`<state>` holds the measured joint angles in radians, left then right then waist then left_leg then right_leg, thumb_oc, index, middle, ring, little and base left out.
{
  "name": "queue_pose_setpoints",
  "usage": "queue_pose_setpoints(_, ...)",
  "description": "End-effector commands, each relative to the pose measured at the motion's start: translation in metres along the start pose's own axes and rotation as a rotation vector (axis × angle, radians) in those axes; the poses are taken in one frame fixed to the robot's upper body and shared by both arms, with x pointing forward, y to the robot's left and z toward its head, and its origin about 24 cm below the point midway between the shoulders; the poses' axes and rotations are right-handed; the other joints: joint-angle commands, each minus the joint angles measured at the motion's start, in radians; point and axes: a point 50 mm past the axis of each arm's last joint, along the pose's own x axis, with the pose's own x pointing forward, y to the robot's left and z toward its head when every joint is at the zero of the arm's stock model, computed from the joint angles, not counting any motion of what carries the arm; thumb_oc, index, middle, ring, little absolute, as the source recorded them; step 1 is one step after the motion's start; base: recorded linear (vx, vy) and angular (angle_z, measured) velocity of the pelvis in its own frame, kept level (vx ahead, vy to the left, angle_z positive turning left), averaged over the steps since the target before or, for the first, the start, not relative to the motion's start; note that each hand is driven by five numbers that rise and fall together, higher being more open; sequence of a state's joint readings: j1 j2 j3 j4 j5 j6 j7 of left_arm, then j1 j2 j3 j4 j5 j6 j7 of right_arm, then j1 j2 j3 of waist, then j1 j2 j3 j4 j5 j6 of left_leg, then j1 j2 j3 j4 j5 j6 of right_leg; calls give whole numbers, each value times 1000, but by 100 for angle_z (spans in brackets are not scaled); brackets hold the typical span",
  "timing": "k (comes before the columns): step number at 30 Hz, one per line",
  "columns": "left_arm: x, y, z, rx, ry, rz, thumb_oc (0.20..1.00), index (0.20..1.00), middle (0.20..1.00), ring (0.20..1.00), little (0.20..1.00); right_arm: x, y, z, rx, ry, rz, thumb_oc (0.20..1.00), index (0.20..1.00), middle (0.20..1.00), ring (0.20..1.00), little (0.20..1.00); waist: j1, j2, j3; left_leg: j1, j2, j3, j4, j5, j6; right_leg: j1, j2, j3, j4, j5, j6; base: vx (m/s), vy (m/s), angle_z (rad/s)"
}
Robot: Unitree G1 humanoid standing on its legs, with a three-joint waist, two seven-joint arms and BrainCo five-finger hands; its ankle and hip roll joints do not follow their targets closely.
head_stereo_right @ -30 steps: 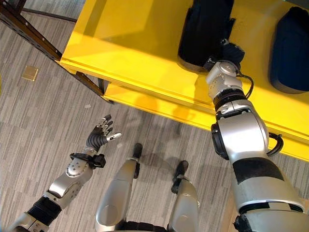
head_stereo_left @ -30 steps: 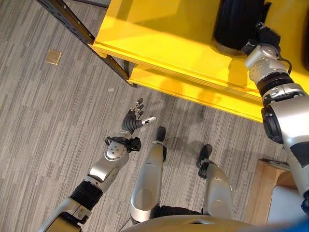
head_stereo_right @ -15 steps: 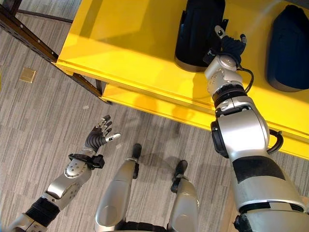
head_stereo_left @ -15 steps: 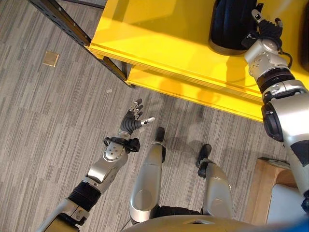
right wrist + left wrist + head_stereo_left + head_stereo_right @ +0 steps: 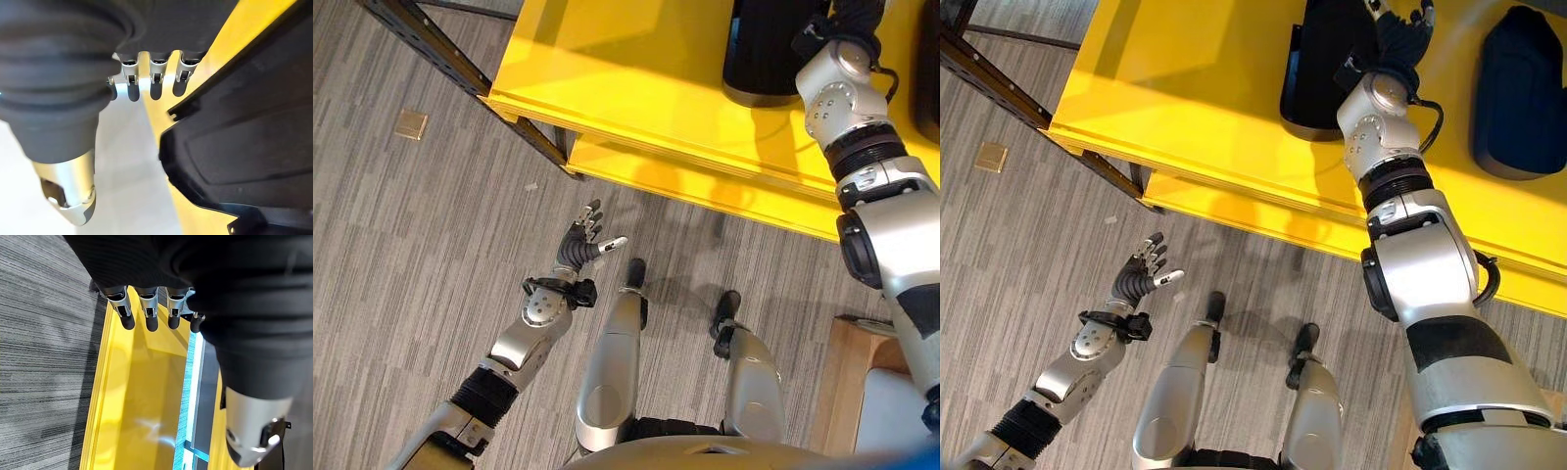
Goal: Move parts from the plastic box to the shelf.
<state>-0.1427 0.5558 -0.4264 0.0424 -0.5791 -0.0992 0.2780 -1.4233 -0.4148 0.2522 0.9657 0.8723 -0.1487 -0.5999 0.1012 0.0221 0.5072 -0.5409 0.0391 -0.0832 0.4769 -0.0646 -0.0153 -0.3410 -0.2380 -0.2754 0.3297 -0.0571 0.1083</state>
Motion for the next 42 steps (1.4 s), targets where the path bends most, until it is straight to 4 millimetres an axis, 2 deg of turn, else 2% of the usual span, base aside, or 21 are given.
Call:
queue_pose_setpoints(1,-1,1,17,-51,-92,11,1000,1000,1000,1000,1000,-3,6,26,-11,-174,46,1000,1000,1000,1000,1000,12,-19,-25,-18,38,4,12,-34,-30,51,-2,5,56,-72,6,-1,-2,-5)
queue_pose_setpoints(6,-1,1,17,-49,-93,14,1000,1000,1000,1000,1000,-7,7,27,-5,-198,59,1000,1000,1000,1000,1000,7,-19,-22,-17,39,8,13,-34,-30,50,-3,6,57,-71,6,0,0,-2)
queue_pose_setpoints(8,0,2,17,-39,-96,27,1000,1000,1000,1000,1000,-17,-3,25,-8,-255,75,1000,1000,1000,1000,1000,-4,-22,-17,-19,41,11,18,-37,-29,42,-4,11,65,-74,6,-10,-10,-4)
queue_pose_setpoints(14,-2,4,15,-34,-103,46,1000,1000,1000,1000,1000,-24,-18,25,-89,-338,62,1000,1000,1000,1000,1000,-7,-22,-13,-19,43,13,22,-37,-28,37,-5,16,71,-77,5,1,-12,-5)
queue_pose_setpoints(15,-4,7,15,-36,-109,61,1000,1000,1000,1000,1000,-29,-27,20,-121,-356,54,1000,1000,1000,1000,1000,-12,-20,-8,-20,44,15,26,-39,-28,33,-7,17,77,-77,5,0,0,0)
queue_pose_setpoints(23,-7,7,14,-26,-117,67,1000,1000,1000,1000,1000,-40,-53,10,-215,-410,9,1000,1000,1000,1000,1000,-20,-13,-2,-24,46,21,33,-40,-24,22,-11,22,90,-80,6,-4,-5,-4)
queue_pose_setpoints(24,-8,8,12,-19,-115,70,1000,1000,1000,1000,1000,-42,-63,4,-226,-401,-16,1000,1000,1000,1000,1000,-22,-11,-1,-23,47,21,32,-41,-23,19,-12,21,94,-81,8,0,0,0)
queue_pose_setpoints(28,-9,8,11,-12,-114,73,1000,1000,1000,1000,1000,-48,-77,-10,-251,-374,-41,1000,1000,1000,1000,1000,-25,-10,2,-24,49,23,36,-42,-22,14,-13,26,99,-83,8,0,0,0)
queue_pose_setpoints(33,-12,10,8,-9,-107,83,1000,1000,1000,1000,1000,-54,-84,-26,-264,-324,-30,1000,1000,1000,1000,1000,-31,-7,4,-28,51,26,40,-42,-21,9,-12,29,101,-84,9,0,0,0)
queue_pose_setpoints(42,-16,14,6,-13,-100,89,1000,1000,1000,1000,1000,-56,-77,-45,-297,-240,61,1000,1000,1000,1000,1000,-28,-8,6,-33,52,31,43,-41,-19,-2,-14,31,107,-81,9,3,-4,-5)
